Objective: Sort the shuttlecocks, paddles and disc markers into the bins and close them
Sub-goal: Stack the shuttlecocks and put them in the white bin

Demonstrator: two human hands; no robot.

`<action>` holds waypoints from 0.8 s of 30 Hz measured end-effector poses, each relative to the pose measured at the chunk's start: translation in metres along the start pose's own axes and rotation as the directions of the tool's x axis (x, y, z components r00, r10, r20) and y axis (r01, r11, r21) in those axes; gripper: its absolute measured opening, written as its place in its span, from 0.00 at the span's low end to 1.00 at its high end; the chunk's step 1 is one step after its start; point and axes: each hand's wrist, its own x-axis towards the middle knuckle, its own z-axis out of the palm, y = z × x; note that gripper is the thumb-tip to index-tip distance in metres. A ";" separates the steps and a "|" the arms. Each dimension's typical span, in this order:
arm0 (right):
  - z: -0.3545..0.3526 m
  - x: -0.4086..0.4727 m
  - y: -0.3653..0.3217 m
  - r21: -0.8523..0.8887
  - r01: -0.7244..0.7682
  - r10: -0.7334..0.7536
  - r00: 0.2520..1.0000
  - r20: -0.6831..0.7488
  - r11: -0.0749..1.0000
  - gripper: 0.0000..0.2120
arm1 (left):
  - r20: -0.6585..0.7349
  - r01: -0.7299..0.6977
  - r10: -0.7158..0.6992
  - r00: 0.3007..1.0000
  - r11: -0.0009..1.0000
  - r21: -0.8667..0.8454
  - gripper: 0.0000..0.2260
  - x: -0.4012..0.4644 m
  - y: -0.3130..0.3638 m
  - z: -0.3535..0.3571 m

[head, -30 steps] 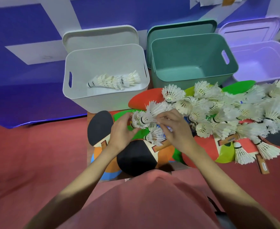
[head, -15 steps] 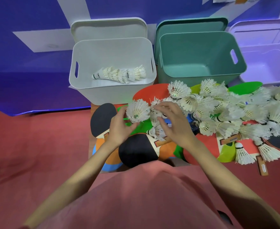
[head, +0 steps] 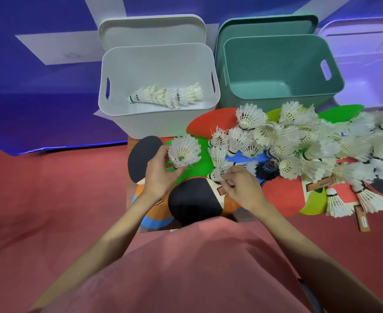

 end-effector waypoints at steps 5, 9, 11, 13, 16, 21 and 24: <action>-0.019 -0.009 -0.009 0.049 0.097 -0.068 0.908 -0.413 0.994 0.09 | 0.031 -0.040 0.038 0.999 0.996 0.081 0.21 0.001 -0.006 -0.003; -0.047 -0.008 -0.025 0.047 0.286 -0.194 0.753 -0.629 0.957 0.05 | 0.060 -0.081 0.074 0.995 0.991 0.111 0.20 0.002 -0.005 0.000; -0.052 -0.005 -0.031 0.001 0.380 -0.304 0.742 -0.598 0.925 0.05 | 0.085 -0.108 0.098 0.992 0.986 0.125 0.20 0.003 -0.003 0.003; -0.049 -0.001 -0.033 -0.055 0.431 -0.399 0.770 -0.499 0.901 0.08 | 0.104 -0.132 0.118 0.988 0.981 0.140 0.21 0.002 0.002 0.006; -0.043 0.004 -0.034 -0.079 0.463 -0.459 0.816 -0.350 0.883 0.09 | 0.137 -0.178 0.159 0.978 0.974 0.141 0.22 0.001 0.010 0.009; -0.049 0.002 -0.035 0.134 0.438 -0.354 0.843 -0.406 0.889 0.09 | 0.153 -0.162 0.145 0.978 0.981 0.105 0.24 0.004 0.011 0.008; -0.063 -0.001 -0.024 0.230 0.370 -0.206 0.827 -0.523 0.900 0.11 | 0.140 -0.126 0.112 0.984 0.988 0.090 0.25 0.004 0.013 0.009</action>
